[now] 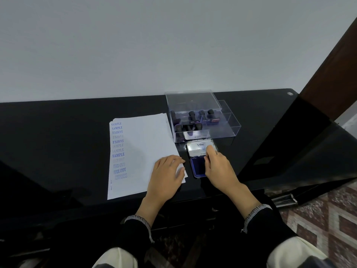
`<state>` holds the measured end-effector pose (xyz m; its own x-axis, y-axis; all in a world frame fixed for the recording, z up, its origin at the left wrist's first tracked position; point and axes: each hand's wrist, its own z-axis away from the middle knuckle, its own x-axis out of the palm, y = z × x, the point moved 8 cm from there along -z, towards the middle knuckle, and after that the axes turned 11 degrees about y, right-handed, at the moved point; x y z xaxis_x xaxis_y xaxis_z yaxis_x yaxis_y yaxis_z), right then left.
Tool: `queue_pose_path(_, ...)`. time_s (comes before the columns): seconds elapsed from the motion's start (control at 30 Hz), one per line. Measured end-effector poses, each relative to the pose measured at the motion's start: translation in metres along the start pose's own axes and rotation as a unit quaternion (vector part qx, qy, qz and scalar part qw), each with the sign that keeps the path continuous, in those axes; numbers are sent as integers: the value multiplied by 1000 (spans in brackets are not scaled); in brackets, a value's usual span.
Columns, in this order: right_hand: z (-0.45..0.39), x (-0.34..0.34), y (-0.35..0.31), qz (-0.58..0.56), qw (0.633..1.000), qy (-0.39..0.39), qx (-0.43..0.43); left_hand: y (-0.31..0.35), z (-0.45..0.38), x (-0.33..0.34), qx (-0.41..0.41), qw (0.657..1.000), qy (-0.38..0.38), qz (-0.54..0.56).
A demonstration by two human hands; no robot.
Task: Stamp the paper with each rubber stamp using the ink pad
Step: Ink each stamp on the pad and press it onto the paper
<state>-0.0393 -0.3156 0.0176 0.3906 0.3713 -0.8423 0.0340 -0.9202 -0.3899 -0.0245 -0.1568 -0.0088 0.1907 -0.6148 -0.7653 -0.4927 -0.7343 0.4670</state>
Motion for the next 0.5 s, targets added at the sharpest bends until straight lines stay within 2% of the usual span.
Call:
queue_pose_path(0.1,0,0,1,3,1000,0,4,1,0,0,1,1000,-1,-2)
queue_pose_path(0.33,19,-2,1,10,997,69,22,0,0,-1,-3,1000,1,-3)
queue_pose_path(0.5,14,-4,0,-1,999,48,8,1,0,-3,-1,1000,7,-1)
